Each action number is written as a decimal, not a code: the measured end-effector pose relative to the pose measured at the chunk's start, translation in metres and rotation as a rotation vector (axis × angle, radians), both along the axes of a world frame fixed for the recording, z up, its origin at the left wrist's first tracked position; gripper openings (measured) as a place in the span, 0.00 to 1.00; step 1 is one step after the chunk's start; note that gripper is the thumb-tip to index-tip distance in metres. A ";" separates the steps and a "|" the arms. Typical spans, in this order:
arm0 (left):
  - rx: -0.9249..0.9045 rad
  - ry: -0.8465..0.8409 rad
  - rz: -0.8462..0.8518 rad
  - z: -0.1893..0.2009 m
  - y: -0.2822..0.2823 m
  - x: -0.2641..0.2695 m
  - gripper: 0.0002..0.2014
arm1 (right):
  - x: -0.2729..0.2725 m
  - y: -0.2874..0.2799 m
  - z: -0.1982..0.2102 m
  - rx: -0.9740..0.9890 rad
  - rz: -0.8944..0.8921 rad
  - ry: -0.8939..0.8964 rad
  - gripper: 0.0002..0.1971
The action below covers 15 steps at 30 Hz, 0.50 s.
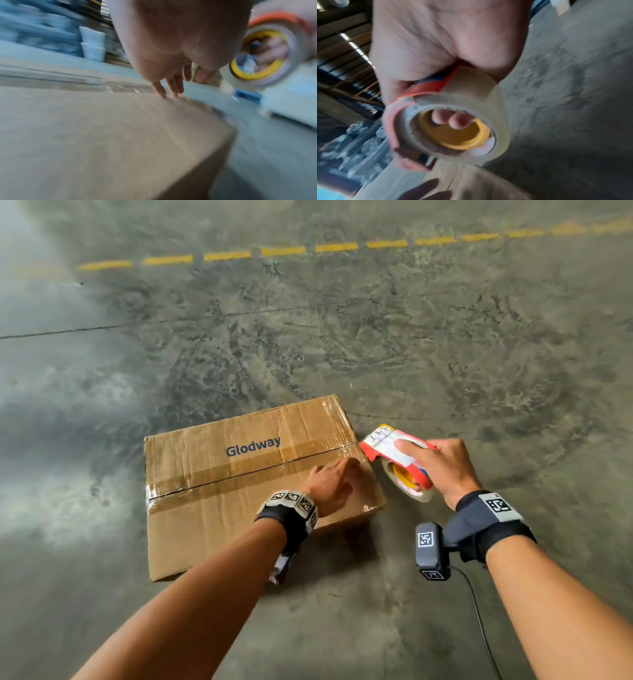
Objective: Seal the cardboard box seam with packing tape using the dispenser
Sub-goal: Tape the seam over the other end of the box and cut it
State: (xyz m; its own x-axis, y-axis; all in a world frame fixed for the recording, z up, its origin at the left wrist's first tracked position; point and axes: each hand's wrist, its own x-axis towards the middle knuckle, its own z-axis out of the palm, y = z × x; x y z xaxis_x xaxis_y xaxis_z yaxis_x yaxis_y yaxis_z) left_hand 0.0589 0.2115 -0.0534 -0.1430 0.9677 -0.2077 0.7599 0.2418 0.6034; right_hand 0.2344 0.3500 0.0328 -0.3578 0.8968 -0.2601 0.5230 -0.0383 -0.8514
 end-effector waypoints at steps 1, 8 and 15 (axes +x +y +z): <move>0.046 -0.148 0.104 0.006 -0.003 -0.011 0.27 | -0.008 0.002 0.002 -0.011 0.059 0.048 0.19; 0.062 -0.846 0.684 0.044 -0.075 -0.074 0.20 | -0.084 -0.012 0.008 -0.164 0.469 0.238 0.28; 0.234 -1.301 0.896 0.068 -0.137 -0.104 0.26 | -0.145 -0.060 0.011 -0.221 0.740 0.236 0.12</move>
State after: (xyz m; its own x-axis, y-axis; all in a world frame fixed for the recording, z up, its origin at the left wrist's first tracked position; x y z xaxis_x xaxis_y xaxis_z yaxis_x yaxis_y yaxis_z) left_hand -0.0454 0.0746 0.0142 -0.5090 0.6990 -0.5023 -0.6086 0.1205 0.7843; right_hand 0.0893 0.2895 0.0439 -0.9063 0.3428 -0.2473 0.2863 0.0676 -0.9557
